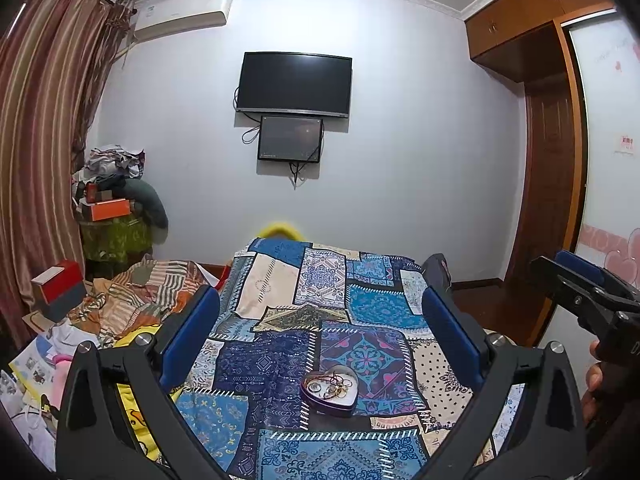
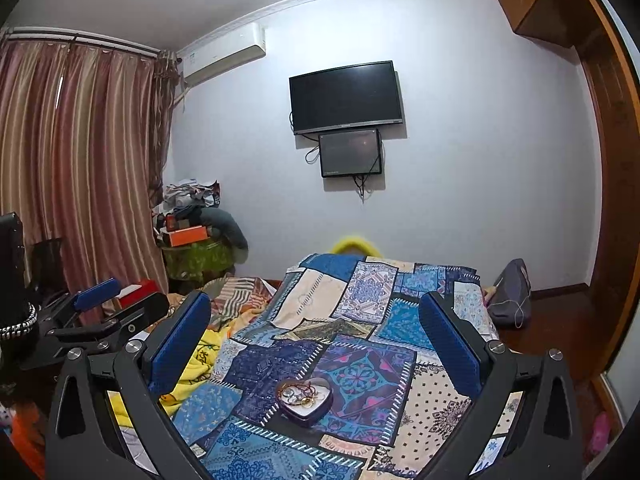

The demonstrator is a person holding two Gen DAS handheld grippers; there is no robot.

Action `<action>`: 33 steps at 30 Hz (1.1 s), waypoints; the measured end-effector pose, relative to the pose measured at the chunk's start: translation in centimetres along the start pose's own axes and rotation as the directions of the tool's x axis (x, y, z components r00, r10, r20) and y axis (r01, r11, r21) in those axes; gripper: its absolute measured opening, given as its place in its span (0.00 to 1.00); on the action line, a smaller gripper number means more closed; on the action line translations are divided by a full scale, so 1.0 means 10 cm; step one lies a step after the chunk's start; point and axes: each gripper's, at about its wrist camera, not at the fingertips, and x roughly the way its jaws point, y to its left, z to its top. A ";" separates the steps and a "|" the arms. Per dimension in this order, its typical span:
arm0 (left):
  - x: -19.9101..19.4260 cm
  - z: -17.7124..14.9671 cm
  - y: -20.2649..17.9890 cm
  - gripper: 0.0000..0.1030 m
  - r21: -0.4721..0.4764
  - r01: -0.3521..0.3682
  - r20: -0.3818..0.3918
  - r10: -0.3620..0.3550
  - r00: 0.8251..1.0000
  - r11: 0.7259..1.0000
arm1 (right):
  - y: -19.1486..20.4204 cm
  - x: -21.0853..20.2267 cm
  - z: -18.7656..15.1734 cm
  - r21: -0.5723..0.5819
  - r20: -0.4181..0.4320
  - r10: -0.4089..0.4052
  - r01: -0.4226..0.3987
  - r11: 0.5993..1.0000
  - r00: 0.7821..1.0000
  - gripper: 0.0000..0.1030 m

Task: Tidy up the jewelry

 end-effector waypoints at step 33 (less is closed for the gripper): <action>0.05 0.01 -0.02 0.99 -0.001 0.046 -0.017 -0.046 0.999 0.999 | -0.04 0.03 -0.02 0.024 -0.013 -0.011 0.012 1.000 1.000 1.00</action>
